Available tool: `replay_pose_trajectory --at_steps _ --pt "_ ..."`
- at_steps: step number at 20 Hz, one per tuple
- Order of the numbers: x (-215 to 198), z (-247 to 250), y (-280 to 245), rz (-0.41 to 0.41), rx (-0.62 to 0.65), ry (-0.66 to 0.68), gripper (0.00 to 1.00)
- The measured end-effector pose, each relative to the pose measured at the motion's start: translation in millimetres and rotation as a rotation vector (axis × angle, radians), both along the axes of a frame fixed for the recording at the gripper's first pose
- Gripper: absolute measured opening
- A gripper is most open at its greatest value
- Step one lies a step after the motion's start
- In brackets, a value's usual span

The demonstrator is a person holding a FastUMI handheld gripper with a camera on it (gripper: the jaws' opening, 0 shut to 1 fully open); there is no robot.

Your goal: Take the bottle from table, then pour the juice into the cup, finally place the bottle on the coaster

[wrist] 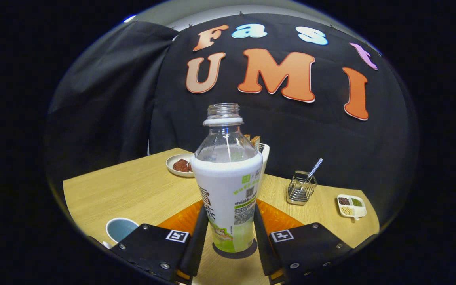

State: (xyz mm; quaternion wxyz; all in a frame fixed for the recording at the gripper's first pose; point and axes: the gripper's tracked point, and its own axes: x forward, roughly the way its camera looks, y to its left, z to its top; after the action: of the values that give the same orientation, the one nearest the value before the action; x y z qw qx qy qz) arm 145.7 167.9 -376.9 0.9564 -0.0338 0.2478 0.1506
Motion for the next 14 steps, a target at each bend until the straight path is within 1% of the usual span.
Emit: replay_pose_trajectory --at_steps 2,4,7,10,14 --pt "5 -7 -5 -0.035 0.055 0.014 0.61" --pt "6 -12 -12 -0.072 0.056 0.014 0.61" --pt "9 -30 -10 -0.092 0.098 0.053 0.61" --pt "12 -39 -16 -0.118 0.089 0.059 0.61" --pt "11 -47 -17 -0.126 0.066 0.069 0.61"
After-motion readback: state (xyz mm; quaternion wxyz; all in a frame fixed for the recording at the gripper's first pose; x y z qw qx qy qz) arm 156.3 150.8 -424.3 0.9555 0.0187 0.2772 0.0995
